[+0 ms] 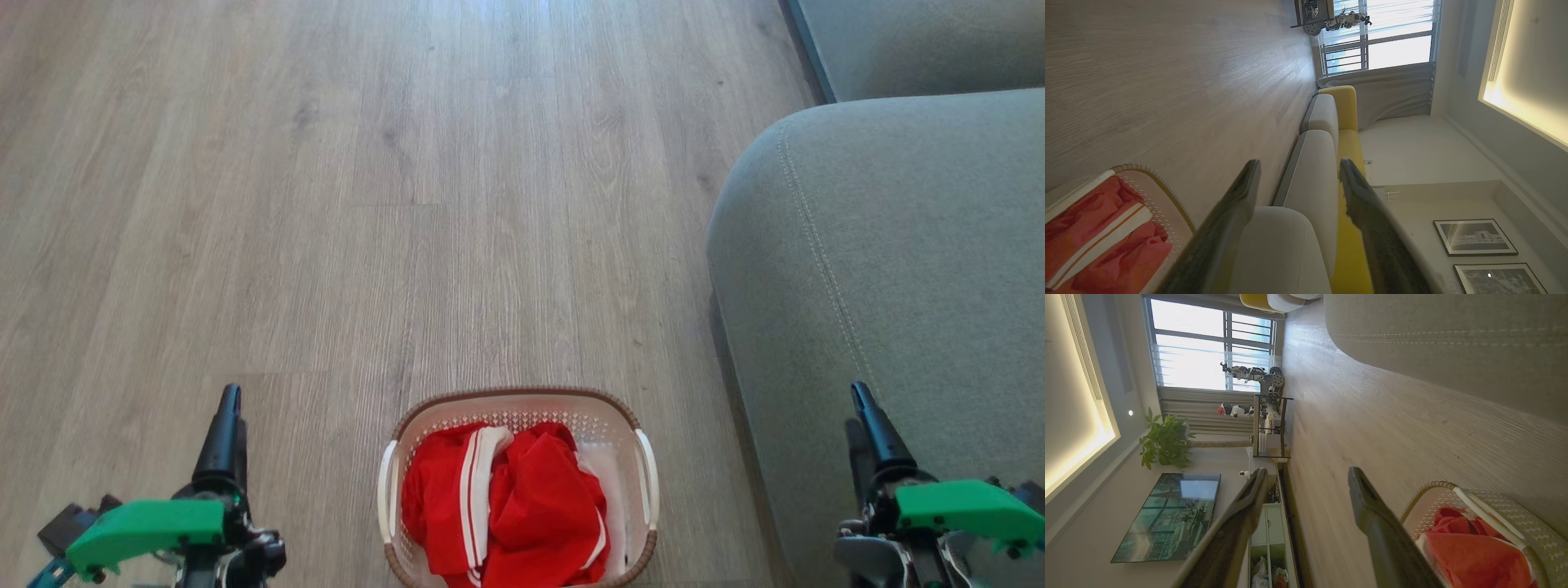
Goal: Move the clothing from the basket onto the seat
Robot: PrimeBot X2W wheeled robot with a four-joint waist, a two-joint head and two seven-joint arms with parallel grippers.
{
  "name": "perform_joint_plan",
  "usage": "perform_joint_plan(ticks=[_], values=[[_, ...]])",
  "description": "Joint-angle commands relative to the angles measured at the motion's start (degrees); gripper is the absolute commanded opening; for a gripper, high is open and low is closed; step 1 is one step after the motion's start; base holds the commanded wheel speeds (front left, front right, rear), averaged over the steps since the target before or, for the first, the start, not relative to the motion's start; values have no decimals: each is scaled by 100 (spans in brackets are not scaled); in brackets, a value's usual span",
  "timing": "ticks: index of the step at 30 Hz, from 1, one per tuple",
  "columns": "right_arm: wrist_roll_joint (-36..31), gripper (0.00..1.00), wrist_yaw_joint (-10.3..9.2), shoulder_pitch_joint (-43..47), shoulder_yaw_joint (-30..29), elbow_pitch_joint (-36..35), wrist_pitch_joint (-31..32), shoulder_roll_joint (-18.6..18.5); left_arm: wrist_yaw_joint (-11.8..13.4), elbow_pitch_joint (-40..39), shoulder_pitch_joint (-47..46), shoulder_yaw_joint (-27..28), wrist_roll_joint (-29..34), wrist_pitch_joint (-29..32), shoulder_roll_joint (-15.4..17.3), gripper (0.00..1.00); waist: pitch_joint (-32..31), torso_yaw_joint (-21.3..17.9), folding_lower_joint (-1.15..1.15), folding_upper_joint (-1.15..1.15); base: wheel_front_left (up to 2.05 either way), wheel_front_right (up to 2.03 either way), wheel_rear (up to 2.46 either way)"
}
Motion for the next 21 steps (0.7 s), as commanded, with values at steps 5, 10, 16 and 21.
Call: perform_joint_plan(ticks=[5, 10, 16, 21], values=[[-452, 100, 0, -263, 71, -375, -133, -42, 83, -400, -155, -55, 565, -129, 61, 100, 3, 7, 0, 0, 0, 0, 0], [-825, 100, 0, -259, 130, -479, -201, -44, 155, -508, -136, -138, 909, -196, 63, 100, 1, 16, 0, 0, 0, 0, 0], [-1353, 100, 0, -233, 219, -603, -301, -46, 257, -622, -75, -229, 1412, -296, 65, 100, -8, 25, 0, 0, 0, 0, 0], [-1761, 100, 0, -212, 292, -672, -386, -49, 307, -672, -8, -312, 1946, -380, 67, 100, -22, 33, 0, 0, 0, 0, 0]])
